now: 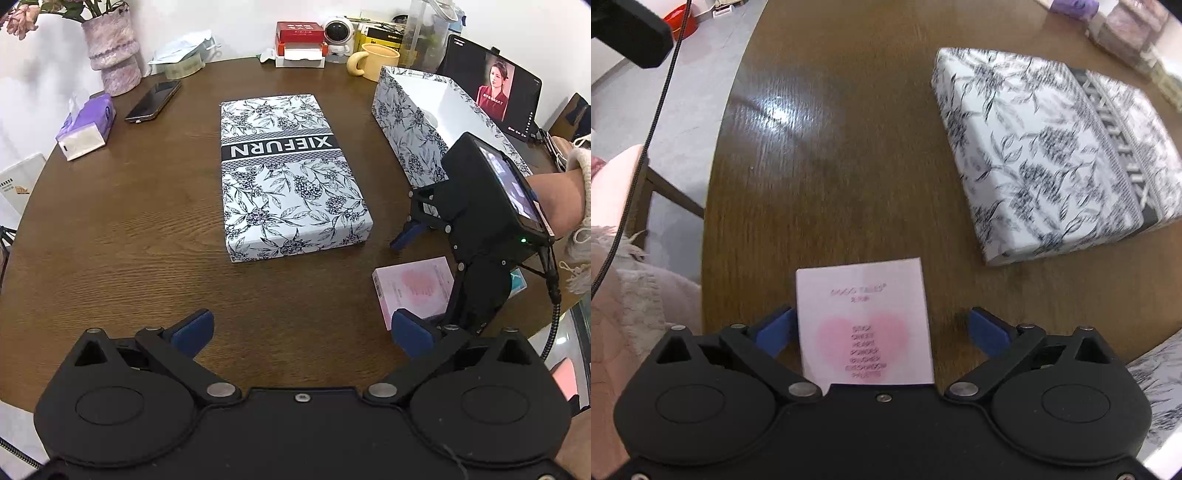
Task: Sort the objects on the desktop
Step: 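Reach the right gripper to the pink blush card and grasp it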
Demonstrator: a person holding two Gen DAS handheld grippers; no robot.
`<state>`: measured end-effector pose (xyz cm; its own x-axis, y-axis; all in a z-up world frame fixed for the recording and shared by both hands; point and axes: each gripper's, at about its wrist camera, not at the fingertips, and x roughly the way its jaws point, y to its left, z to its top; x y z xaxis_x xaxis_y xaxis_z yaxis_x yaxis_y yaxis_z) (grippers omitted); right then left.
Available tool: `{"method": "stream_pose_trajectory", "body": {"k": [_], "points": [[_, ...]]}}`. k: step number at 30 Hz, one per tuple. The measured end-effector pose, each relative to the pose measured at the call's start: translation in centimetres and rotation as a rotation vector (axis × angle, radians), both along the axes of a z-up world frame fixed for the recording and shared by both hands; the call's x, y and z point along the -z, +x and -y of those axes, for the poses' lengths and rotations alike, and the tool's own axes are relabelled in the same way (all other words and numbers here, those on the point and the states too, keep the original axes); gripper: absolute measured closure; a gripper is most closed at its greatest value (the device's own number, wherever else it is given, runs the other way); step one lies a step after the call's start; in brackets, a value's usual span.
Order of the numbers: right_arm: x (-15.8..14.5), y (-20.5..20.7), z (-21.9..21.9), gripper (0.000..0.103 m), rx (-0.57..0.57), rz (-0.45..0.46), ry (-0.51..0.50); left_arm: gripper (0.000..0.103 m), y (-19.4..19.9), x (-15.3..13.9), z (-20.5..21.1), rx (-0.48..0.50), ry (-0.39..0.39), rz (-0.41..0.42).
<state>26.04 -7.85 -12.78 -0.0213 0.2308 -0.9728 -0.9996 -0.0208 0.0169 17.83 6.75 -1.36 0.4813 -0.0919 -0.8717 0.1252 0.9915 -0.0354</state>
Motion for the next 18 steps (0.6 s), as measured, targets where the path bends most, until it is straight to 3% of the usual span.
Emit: {"method": "stream_pose_trajectory", "body": {"k": [8, 12, 18], "points": [[-0.3, -0.2, 0.5, 0.008, -0.078, 0.003, -0.039, 0.0, 0.7, 0.2, -0.4, -0.022, -0.02, -0.015], [-1.2, 0.2, 0.4, 0.033, -0.084, 0.001, -0.035, 0.0, 0.9, 0.0, -0.2, -0.011, -0.013, -0.008], [-1.4, 0.6, 0.9, 0.034, -0.091, 0.0, -0.033, 0.0, 1.1, -0.3, 0.0, -0.005, -0.014, 0.0]]}}
